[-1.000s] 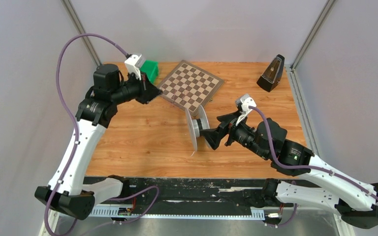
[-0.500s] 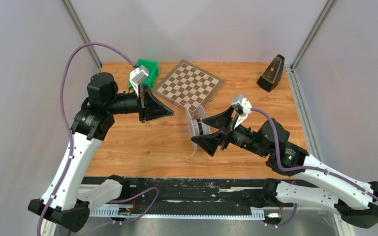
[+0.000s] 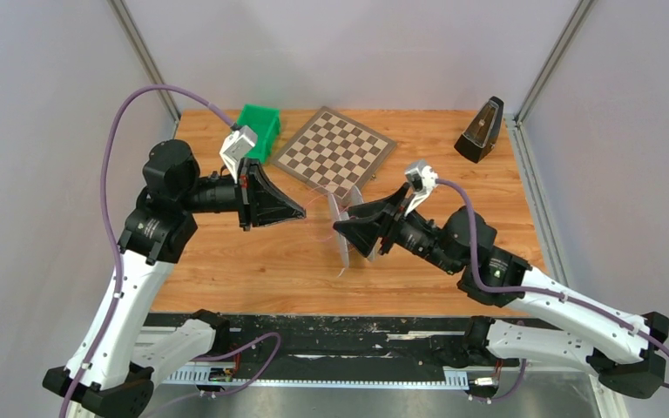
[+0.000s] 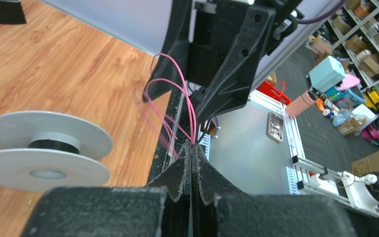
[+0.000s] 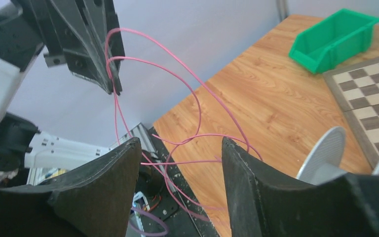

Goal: Wrap the cables

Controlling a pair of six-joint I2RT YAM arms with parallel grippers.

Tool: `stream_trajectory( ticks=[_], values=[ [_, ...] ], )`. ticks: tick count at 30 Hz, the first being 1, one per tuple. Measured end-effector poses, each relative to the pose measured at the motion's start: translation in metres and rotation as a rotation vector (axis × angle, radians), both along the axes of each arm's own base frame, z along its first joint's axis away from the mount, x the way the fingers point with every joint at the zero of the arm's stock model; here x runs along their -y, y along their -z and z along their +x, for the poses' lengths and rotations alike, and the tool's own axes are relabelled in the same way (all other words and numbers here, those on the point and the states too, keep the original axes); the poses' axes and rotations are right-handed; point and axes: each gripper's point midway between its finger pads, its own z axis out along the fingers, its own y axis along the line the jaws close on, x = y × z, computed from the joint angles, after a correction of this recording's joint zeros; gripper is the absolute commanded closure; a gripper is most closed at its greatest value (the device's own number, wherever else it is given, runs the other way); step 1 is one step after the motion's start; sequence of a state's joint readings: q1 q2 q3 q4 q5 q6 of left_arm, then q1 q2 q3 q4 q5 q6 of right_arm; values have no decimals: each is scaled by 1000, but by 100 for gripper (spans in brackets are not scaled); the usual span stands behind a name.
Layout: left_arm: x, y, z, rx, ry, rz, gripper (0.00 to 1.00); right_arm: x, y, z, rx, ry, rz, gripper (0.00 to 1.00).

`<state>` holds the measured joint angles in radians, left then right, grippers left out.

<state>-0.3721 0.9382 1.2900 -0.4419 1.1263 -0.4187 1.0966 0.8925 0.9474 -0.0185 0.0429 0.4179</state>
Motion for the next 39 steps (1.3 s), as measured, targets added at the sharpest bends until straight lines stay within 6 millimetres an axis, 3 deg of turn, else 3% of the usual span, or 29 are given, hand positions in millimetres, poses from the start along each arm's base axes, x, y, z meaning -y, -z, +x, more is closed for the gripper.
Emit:
stream_trajectory(
  ticks=[9,13,18,21,24,26,29,39],
  values=[
    [2,16,18,-75,-62,42,100,54,-28,14,45,206,91,35],
    [3,15,18,-75,-62,39,100,54,-24,20,101,232,46,34],
    [3,11,17,-76,-55,26,100,35,-7,28,178,209,-62,35],
    [4,7,16,-75,-45,14,100,25,8,35,201,204,-130,45],
    [5,4,15,-74,-35,4,100,19,20,44,203,228,-182,70],
    [5,5,15,-78,-35,2,100,22,22,50,199,263,-189,85],
    [5,8,17,-97,-41,11,100,29,14,59,195,337,-158,99],
    [4,36,38,-203,-144,100,100,51,-3,79,198,514,-101,100]
  ],
)
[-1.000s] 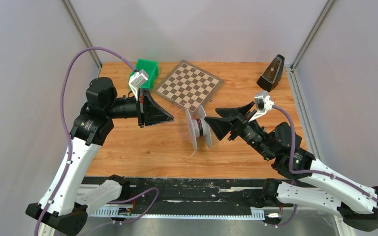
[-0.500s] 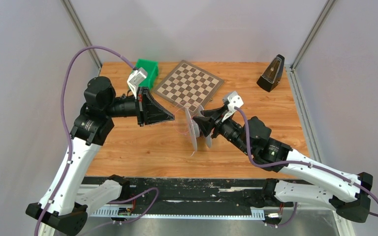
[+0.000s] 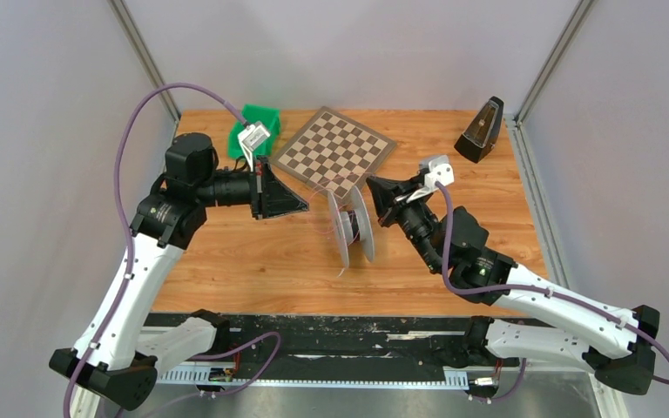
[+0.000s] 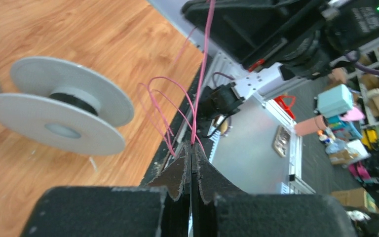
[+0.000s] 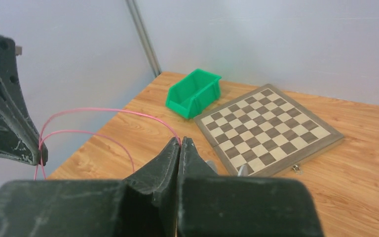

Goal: Wrap the cables

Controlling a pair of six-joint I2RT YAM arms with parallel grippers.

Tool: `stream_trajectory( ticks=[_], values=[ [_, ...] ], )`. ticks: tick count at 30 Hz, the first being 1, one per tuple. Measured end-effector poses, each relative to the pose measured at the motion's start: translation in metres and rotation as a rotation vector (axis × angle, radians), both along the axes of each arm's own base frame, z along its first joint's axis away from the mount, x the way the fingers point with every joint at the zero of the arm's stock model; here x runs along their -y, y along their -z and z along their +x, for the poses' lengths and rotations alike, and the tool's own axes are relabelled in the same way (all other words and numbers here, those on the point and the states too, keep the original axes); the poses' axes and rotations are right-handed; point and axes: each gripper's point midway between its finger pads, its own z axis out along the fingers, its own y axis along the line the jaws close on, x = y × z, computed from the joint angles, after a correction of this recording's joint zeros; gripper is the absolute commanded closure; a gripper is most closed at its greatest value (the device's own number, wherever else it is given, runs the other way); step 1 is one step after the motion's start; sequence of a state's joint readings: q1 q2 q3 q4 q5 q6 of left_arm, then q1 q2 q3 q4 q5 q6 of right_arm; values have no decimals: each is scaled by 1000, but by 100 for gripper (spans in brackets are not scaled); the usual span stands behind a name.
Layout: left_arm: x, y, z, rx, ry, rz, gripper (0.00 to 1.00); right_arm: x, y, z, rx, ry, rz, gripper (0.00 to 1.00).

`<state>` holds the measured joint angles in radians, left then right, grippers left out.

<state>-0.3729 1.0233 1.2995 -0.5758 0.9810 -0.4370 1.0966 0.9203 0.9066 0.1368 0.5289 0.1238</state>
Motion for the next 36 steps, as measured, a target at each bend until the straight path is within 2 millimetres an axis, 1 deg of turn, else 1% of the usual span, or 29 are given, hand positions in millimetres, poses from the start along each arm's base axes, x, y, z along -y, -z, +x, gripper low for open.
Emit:
stream_trajectory(
  ticks=[2,4,5,6,9,10,11,14,15,16,17,18,19,22,24,26,28,31,34,36],
  values=[
    [-4,5,5,-5,-47,36,100,6,-3,5,7,39,6,100],
    [-11,12,15,-12,-130,91,100,14,-9,10,25,76,18,100],
    [-16,16,22,-14,-187,125,94,20,-13,14,38,100,26,100],
    [-22,21,28,-15,-238,156,92,25,-17,18,48,122,31,100],
    [-46,40,49,-28,-428,270,88,41,-34,29,93,178,46,100],
    [-54,44,54,-27,-482,298,84,44,-41,33,111,188,47,100],
    [-64,50,59,-22,-549,331,75,46,-50,35,131,188,48,100],
    [-93,57,65,9,-716,387,65,38,-78,40,204,136,33,100],
    [-106,57,64,32,-784,396,61,31,-88,40,228,108,23,100],
    [-114,55,63,51,-825,400,55,24,-96,40,249,80,13,100],
    [-125,52,62,76,-880,398,52,18,-101,39,266,55,3,100],
    [-135,50,61,100,-930,397,48,13,-104,38,279,34,-9,100],
    [-143,48,60,121,-972,398,46,8,-105,38,290,16,-22,100],
    [-158,41,55,175,-1046,378,41,-1,-105,42,300,-13,-59,100],
    [-157,37,55,200,-1040,359,41,-5,-110,52,298,-9,-73,100],
    [-148,38,56,212,-995,342,41,-5,-116,65,297,7,-82,100],
    [-137,43,58,205,-940,332,42,-4,-122,82,290,31,-92,100],
    [-126,50,61,182,-887,337,40,-1,-129,113,265,60,-107,100],
    [-120,55,65,162,-857,346,39,7,-125,146,211,83,-125,100],
    [-116,59,66,151,-837,350,39,21,-114,171,150,112,-133,100]
  ],
)
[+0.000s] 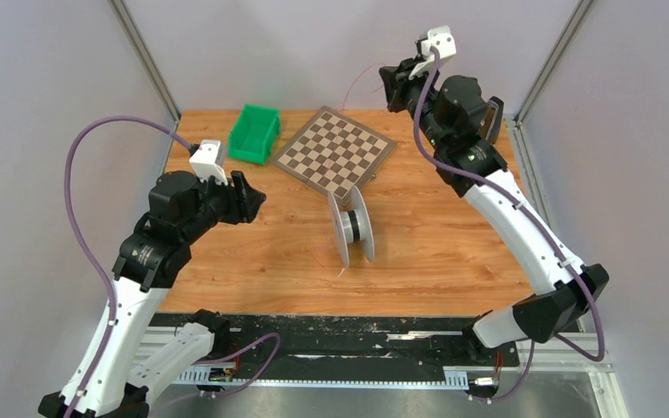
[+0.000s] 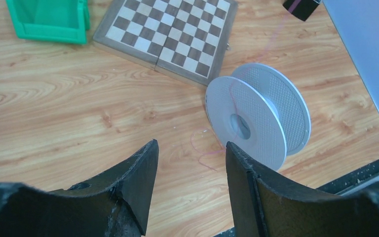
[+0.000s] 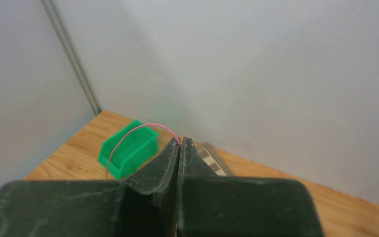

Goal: Wrap the cables

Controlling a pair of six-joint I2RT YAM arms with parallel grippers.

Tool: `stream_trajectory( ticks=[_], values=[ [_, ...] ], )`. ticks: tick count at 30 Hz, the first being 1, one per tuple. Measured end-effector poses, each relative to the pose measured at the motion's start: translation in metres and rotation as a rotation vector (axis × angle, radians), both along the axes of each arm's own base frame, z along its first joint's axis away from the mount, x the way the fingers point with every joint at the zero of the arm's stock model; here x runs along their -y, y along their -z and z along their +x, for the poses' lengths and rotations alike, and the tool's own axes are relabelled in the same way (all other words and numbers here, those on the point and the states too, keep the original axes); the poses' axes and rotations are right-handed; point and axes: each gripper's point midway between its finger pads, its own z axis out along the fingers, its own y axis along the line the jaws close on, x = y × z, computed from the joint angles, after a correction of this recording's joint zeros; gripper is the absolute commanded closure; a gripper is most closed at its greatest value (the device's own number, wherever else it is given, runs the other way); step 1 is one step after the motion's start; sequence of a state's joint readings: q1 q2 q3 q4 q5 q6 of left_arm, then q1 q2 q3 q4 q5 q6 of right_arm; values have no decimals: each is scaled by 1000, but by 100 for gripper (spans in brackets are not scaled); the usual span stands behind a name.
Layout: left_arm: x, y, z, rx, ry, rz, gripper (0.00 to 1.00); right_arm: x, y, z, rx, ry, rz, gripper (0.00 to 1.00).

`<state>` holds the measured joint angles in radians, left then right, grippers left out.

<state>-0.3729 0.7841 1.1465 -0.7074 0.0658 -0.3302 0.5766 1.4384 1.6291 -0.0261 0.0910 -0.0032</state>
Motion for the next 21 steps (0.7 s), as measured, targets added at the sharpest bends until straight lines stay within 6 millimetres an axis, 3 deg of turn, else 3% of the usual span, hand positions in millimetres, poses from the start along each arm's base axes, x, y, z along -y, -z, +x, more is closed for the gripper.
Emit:
stream_trajectory(
  ticks=[3,6,9,12,21],
  values=[
    [2,4,0,-11,12,-1,39,37,23,31,-99,89,15,100],
    [-1,5,1,-12,-8,7,38,91,37,52,-176,223,59,100],
    [-10,12,4,-33,-57,37,38,145,28,63,-180,352,114,100],
    [-14,17,7,-49,-82,58,37,188,12,60,-150,449,158,100],
    [-15,24,9,-66,-72,93,37,240,-21,29,-74,572,195,100]
  ],
)
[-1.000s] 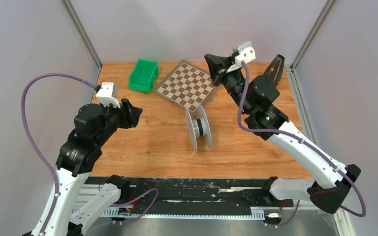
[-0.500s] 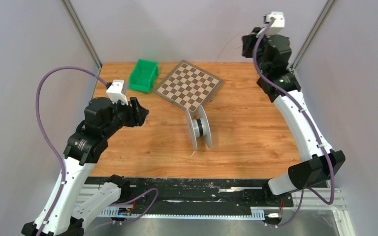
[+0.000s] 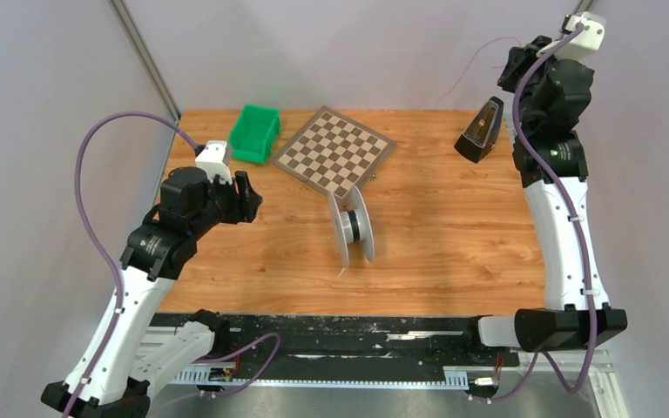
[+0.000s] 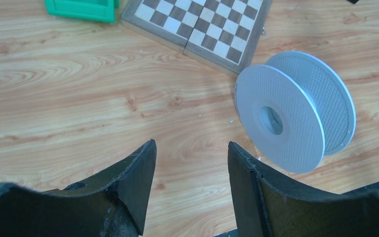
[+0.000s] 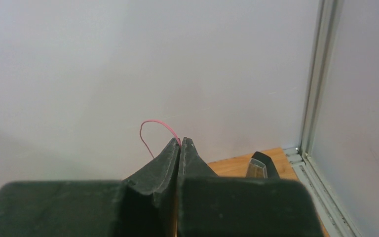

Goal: Wrap the cables

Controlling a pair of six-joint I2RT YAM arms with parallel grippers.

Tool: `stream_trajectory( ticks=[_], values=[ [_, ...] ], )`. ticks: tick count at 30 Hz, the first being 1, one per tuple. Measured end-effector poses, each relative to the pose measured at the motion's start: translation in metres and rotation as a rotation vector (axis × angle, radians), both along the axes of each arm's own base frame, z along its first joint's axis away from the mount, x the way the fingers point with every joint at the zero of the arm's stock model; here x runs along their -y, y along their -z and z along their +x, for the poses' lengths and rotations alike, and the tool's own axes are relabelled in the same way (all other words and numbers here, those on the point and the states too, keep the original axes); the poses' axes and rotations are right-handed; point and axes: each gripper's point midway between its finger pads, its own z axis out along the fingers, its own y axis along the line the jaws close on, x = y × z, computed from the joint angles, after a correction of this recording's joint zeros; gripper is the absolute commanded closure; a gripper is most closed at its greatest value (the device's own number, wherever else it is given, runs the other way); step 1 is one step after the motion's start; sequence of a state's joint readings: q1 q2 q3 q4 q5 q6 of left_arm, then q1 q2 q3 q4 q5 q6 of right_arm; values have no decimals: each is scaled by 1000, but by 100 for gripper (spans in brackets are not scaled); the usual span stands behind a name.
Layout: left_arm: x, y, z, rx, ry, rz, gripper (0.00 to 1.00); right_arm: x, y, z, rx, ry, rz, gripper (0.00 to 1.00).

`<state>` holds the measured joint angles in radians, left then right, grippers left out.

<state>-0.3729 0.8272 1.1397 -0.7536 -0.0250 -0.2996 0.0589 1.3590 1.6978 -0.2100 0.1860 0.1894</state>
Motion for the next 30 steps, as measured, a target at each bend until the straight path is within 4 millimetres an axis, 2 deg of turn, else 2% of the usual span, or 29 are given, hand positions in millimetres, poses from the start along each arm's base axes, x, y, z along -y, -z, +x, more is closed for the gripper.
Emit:
stream_trajectory(
  ticks=[4,6,9,15,19,21,23,27,30],
  values=[
    [8,7,0,-36,35,-10,38,0,9,-10,-25,-21,-2,100],
    [15,7,0,-38,60,-32,38,-12,32,-19,-67,-94,11,100],
    [26,13,-1,-50,97,-72,39,-42,88,-38,-185,-253,62,100],
    [61,42,-5,-139,194,-116,39,-98,212,-74,-485,-527,226,100],
    [98,54,-13,-172,289,-110,39,-135,265,-111,-644,-683,322,100],
    [117,58,-14,-172,316,-110,38,-148,278,-131,-686,-738,361,100],
    [134,62,-13,-171,329,-107,38,-153,283,-150,-703,-772,395,100],
    [161,81,-6,-194,346,-69,37,-155,265,-167,-642,-810,408,100],
    [170,98,0,-223,340,-39,37,-156,253,-174,-599,-840,396,100]
  ],
)
